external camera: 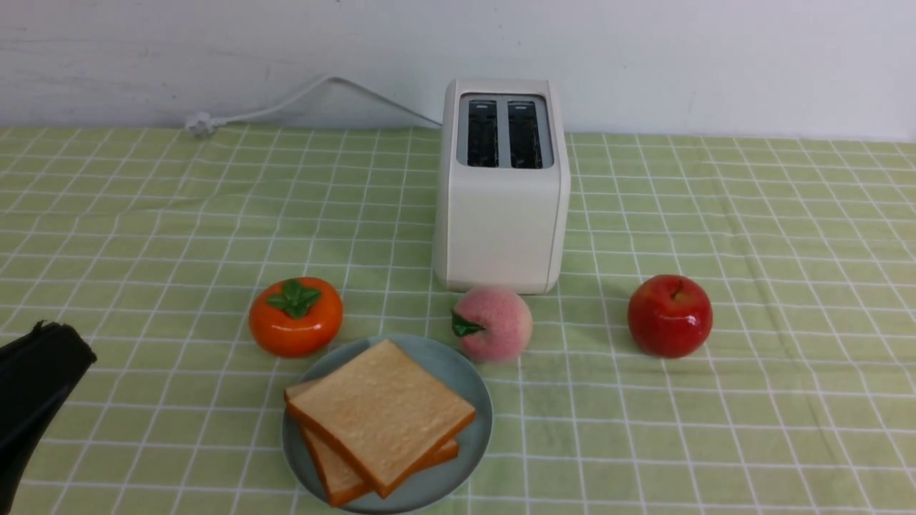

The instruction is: Take toasted bread from bread machine on green coffee tablecloth place on plate.

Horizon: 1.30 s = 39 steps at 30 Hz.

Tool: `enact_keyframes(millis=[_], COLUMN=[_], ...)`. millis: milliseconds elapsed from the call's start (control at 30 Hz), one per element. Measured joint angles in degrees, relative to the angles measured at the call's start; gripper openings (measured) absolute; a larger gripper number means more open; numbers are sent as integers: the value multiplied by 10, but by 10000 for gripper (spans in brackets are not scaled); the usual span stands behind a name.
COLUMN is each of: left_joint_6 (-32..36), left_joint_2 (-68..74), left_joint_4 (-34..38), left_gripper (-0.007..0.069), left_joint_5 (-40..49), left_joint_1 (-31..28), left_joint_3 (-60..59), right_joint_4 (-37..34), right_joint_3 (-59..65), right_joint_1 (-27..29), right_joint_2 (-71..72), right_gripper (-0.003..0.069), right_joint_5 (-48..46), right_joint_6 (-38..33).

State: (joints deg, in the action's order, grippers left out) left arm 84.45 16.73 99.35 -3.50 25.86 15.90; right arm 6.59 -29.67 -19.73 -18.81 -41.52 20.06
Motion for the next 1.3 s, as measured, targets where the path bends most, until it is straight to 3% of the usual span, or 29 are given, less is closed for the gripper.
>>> enact_keyframes(millis=[33,133,267,433,1033,1300], left_joint_6=[0,0,0,0,0,0], left_joint_2=[0,0,0,0,0,0], left_joint_4=[0,0,0,0,1,1], left_gripper=[-13,-12,-10,-8,-4,1], left_joint_5=[-1,-2,-3,-3,-7,-7], left_joint_1=[0,0,0,0,0,0], left_joint_3=[0,0,0,0,0,0], right_joint_4=[-2,-7,-7,-9,-4,-83], right_joint_3=[47,140,254,308,307,307], right_joint_1=[58,148,195,198,202,202], right_joint_2=[25,79,152,192,195,195], right_gripper=[-19,-20,-20,-20,-13,-10], right_joint_5=[48,128,186,205,196,192], right_joint_6=[-17,-47,-53,-54,-78,-189])
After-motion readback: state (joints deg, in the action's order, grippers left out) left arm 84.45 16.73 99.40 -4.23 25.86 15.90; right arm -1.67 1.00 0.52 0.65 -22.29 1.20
